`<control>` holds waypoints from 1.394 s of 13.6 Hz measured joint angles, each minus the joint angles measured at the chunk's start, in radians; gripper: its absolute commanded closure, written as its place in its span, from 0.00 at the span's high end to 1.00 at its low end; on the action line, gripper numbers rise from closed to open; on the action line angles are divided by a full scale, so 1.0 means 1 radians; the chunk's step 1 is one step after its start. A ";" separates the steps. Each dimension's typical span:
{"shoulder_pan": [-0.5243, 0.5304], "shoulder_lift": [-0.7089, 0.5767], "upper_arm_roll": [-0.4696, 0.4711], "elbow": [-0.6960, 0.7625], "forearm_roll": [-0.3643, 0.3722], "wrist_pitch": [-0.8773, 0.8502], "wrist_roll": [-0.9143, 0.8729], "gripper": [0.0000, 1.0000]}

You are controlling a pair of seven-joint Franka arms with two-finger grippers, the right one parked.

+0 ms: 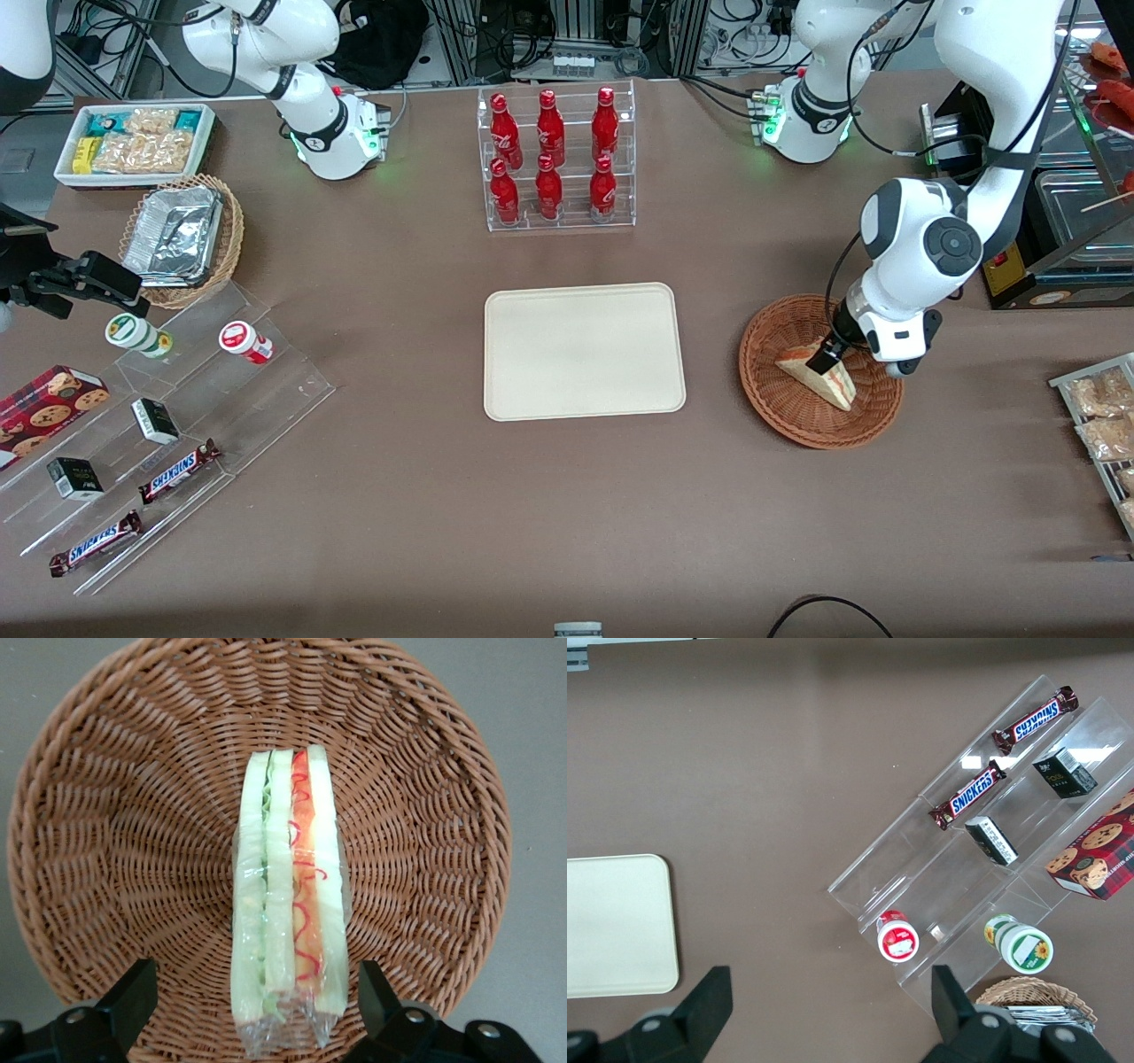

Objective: Place sandwich from basket to tray
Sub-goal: 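Close the left gripper on the sandwich and lift it, then carry the sandwich with the left gripper over the cream tray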

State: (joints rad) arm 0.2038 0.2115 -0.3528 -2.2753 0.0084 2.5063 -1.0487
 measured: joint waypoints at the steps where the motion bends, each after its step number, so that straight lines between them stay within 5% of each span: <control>1: 0.000 0.010 0.000 0.000 0.000 0.013 0.000 0.96; 2: 0.000 0.021 0.000 0.000 0.000 0.027 0.000 0.78; 4: 0.000 0.037 0.000 0.001 0.000 0.043 0.000 0.25; 5: 0.000 0.043 0.000 0.002 0.000 0.048 0.000 0.14; 11: 0.000 0.035 -0.001 0.062 0.001 -0.014 0.002 0.09; 15: -0.022 -0.017 -0.017 0.245 0.003 -0.375 0.017 0.09; 19: -0.168 -0.033 -0.022 0.438 0.004 -0.650 0.018 0.08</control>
State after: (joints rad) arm 0.0363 0.1786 -0.3746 -1.8377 0.0124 1.8565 -1.0309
